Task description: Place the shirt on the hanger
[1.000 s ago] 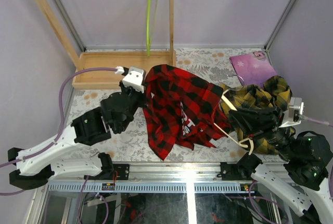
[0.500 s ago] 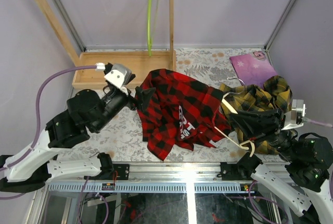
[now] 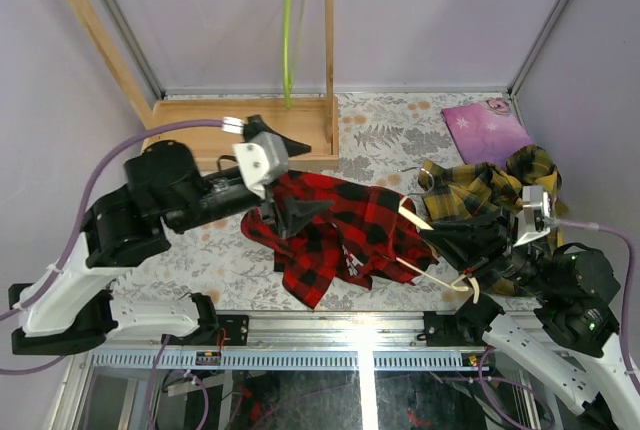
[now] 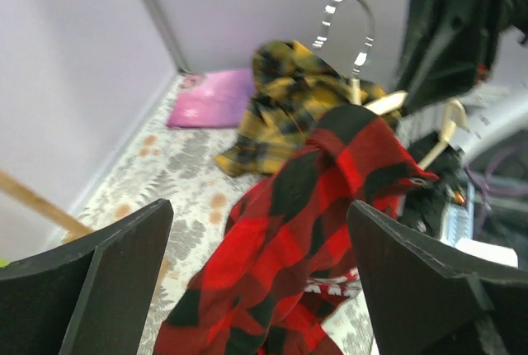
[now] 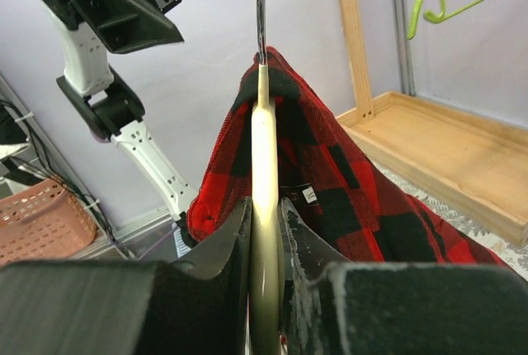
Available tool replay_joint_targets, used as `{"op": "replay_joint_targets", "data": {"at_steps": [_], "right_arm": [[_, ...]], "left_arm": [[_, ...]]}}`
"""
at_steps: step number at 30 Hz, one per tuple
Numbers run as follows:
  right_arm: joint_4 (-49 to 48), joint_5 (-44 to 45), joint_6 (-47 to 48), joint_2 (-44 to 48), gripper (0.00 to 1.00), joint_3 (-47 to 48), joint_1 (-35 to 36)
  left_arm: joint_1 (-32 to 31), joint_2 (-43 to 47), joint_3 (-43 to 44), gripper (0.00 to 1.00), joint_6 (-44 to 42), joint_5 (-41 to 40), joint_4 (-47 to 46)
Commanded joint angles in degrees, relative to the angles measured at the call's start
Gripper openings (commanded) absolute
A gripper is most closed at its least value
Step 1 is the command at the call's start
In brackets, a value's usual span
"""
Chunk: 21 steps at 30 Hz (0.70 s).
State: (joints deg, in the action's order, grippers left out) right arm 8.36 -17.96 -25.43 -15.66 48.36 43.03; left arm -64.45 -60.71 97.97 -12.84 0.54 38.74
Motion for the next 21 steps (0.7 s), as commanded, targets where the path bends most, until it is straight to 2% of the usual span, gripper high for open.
{"op": "replay_joint_targets", "data": {"at_steps": [1, 4, 9, 15, 21], "right_arm": [[-6.8, -4.2, -1.9, -0.1, 0.00, 0.2, 0.1], [-6.8, -5.9, -2.1, -0.3, 0.00, 0.0, 0.1], [-6.6, -8.4, -1.9, -1.0, 0.00, -0.1, 0.1], [-7.2, -10.4, -1.9, -1.5, 0.00, -0.5, 0.1], [-7.7, -11.9, -2.2, -2.0, 0.00, -0.5, 0.1]], "left_arm": [[0.3, -4.5, 5.1, 0.84, -3.9, 13.0, 9.5], [0.3, -7.0, 6.4, 0.81, -4.2, 16.5, 13.0], [0.3, -8.9, 6.4, 0.73, -4.4, 17.5, 16.8], [0.3, -9.1, 5.8, 0.61, -3.9, 18.3, 17.0], [0.3, -10.7, 6.1, 0.56, -2.7, 20.0, 17.2]]}}
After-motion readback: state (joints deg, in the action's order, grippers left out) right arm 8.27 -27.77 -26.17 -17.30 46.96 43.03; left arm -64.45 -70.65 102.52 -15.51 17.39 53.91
